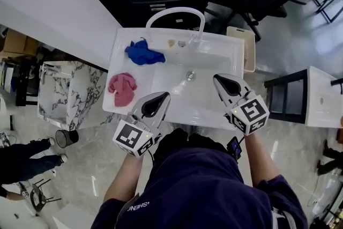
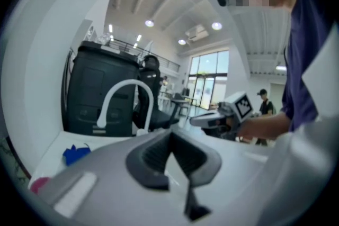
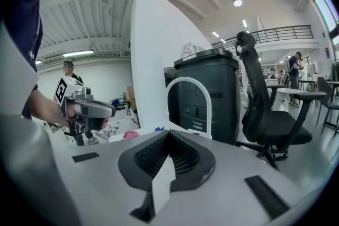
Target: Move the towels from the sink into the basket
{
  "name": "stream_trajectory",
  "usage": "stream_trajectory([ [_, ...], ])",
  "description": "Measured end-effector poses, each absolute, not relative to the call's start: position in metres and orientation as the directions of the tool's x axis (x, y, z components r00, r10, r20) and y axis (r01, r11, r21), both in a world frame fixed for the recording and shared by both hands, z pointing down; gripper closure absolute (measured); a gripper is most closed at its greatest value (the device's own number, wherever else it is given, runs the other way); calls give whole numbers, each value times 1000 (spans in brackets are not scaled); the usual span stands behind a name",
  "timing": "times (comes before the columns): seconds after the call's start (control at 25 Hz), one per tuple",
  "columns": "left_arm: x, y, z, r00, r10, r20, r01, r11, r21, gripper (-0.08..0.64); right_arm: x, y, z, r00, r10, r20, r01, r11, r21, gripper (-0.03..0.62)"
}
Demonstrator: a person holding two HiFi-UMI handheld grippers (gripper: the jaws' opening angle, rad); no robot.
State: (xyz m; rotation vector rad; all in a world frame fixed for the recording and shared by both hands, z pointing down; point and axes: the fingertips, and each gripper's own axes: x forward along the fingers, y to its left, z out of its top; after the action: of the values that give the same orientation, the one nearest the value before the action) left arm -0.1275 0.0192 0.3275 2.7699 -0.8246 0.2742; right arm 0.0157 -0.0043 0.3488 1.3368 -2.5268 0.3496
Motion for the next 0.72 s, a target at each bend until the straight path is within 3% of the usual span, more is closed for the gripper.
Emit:
stream_trajectory([
  [0.4, -126, 31, 320, 778, -580, 241, -619, -773, 138, 557, 10, -1, 341, -614, -728, 306, -780, 618, -94, 584],
  [0.72, -144, 18, 322, 774, -589, 231, -627, -764, 153, 557, -8, -15, 353, -612, -710, 347, -774, 629, -77, 584],
])
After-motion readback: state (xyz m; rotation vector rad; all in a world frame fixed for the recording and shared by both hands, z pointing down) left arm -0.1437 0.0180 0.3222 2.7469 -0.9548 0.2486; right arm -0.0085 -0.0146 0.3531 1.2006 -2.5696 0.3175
